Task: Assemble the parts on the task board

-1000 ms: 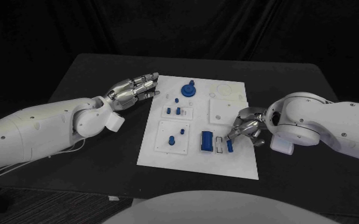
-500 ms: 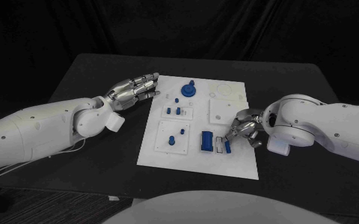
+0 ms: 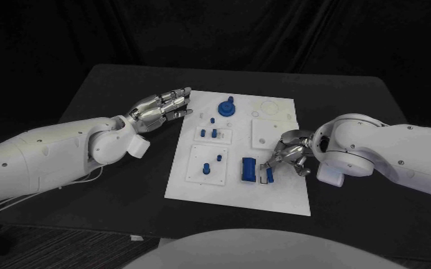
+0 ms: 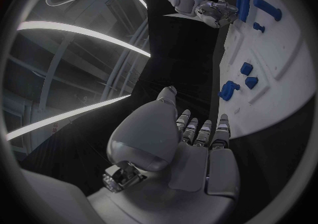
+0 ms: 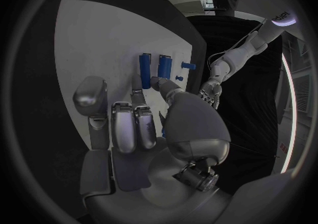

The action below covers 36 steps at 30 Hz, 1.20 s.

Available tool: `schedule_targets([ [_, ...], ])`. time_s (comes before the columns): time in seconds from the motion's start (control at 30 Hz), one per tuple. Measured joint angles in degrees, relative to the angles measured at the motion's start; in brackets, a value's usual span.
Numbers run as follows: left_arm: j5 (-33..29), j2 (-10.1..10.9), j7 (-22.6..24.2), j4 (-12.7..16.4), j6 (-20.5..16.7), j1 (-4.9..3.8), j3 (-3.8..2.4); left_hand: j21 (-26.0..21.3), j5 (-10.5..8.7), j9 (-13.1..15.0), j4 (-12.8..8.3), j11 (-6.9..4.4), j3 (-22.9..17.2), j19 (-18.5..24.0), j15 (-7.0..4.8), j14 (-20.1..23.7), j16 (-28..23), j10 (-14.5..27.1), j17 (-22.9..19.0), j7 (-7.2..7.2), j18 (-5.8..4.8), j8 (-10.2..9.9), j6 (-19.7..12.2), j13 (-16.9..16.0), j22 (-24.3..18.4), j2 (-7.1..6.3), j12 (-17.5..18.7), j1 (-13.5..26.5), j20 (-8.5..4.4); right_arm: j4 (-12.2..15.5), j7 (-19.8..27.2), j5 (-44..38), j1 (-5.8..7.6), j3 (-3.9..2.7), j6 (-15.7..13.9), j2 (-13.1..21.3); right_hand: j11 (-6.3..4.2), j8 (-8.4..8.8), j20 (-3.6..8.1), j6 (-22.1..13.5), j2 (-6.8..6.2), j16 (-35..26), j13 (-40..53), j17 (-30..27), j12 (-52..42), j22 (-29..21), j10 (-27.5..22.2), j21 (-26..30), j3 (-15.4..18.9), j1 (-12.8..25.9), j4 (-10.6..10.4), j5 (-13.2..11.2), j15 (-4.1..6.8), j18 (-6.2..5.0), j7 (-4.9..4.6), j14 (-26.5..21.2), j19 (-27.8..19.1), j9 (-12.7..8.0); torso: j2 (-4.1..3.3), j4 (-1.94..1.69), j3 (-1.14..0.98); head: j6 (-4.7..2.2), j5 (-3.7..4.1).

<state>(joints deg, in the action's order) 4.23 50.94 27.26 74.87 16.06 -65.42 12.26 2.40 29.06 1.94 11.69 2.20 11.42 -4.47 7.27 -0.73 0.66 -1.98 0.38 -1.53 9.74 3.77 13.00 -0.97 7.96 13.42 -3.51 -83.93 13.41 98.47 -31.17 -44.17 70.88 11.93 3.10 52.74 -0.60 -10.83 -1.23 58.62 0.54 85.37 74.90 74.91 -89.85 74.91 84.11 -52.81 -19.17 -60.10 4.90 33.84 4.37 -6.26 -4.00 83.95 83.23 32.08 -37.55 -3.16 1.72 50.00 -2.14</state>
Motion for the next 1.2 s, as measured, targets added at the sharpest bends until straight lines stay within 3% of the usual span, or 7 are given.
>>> schedule_targets([
  [0.23,0.0,-0.1,0.0,-0.1,0.0,0.0,0.01,0.0,0.0,0.0,0.0,0.21,0.0,0.0,0.0,0.0,0.0,0.2,0.0,0.0,0.0,0.0,0.0,0.0,-0.1,0.0,0.0,0.0,0.0,0.1,0.3,0.0,-0.02,0.0,-0.7,-0.1,0.0,0.0,0.0,-0.4,0.48,0.0,0.0,0.0,0.0,0.0,0.0,0.0,-0.6,0.5,0.0,-1.1,-0.04,0.0,0.2,0.0,0.0,0.0,0.0,-0.01,0.0,0.0,0.01],
  [0.33,0.0,-0.1,-0.1,-0.1,0.1,0.0,0.01,0.0,0.0,0.0,0.0,0.21,0.0,0.0,0.0,0.0,0.0,0.2,0.0,0.0,0.0,0.0,0.0,0.0,-0.1,0.0,0.0,0.0,0.0,0.1,0.3,0.0,-0.02,0.0,-0.9,-0.2,0.09,0.0,0.0,-0.8,0.9,0.0,0.0,0.0,0.0,0.0,-0.1,0.3,-1.1,0.9,0.0,-2.9,-0.05,0.0,0.22,0.0,0.0,0.0,0.0,-0.01,0.0,0.0,0.01],
  [0.6,0.0,-0.2,-0.1,-0.2,0.2,0.0,0.01,0.0,0.0,0.0,0.0,0.21,0.0,0.0,0.0,0.0,0.0,0.2,0.0,0.0,0.0,0.0,0.0,0.0,-0.1,0.0,0.0,0.0,0.0,0.1,-0.1,0.0,-0.05,0.0,-0.7,-0.2,0.09,-0.22,-0.21,-0.9,0.44,0.0,0.0,0.0,0.0,0.0,-0.1,0.5,-2.4,1.6,1.0,-7.8,-0.05,0.0,0.33,0.0,-0.2,-0.5,0.0,-0.01,0.0,0.0,-0.1],
  [0.87,0.0,-0.3,-0.3,-0.3,0.3,0.03,0.01,0.0,0.0,0.0,0.0,0.2,0.0,0.0,0.21,-0.2,0.0,0.2,0.0,0.0,0.01,0.0,0.0,0.0,-0.1,0.0,0.0,0.0,0.0,0.1,-0.6,0.0,-0.18,0.0,0.0,-0.5,0.08,-0.55,-0.21,-1.4,0.05,0.0,0.0,0.0,0.0,0.0,-0.1,0.8,-0.9,2.4,-0.6,-9.3,-0.04,0.0,0.43,0.0,-0.2,-0.9,0.0,0.0,0.0,0.0,-0.24],
  [1.2,0.0,-0.4,-0.5,-0.4,0.5,0.11,0.01,0.0,0.27,0.0,-0.2,0.19,-0.2,0.0,0.21,-0.2,0.0,0.2,0.0,0.0,0.0,0.0,0.0,0.0,-0.1,0.0,0.0,0.0,0.0,0.0,-1.2,0.0,-0.37,0.01,0.8,-0.7,0.08,-0.7,-0.21,-1.4,0.05,-0.2,0.0,0.0,0.0,0.0,-0.1,1.0,1.4,3.3,-3.0,-14.2,-0.03,0.0,0.45,0.0,-0.2,-1.7,0.0,-0.01,0.0,0.0,-0.41],
])
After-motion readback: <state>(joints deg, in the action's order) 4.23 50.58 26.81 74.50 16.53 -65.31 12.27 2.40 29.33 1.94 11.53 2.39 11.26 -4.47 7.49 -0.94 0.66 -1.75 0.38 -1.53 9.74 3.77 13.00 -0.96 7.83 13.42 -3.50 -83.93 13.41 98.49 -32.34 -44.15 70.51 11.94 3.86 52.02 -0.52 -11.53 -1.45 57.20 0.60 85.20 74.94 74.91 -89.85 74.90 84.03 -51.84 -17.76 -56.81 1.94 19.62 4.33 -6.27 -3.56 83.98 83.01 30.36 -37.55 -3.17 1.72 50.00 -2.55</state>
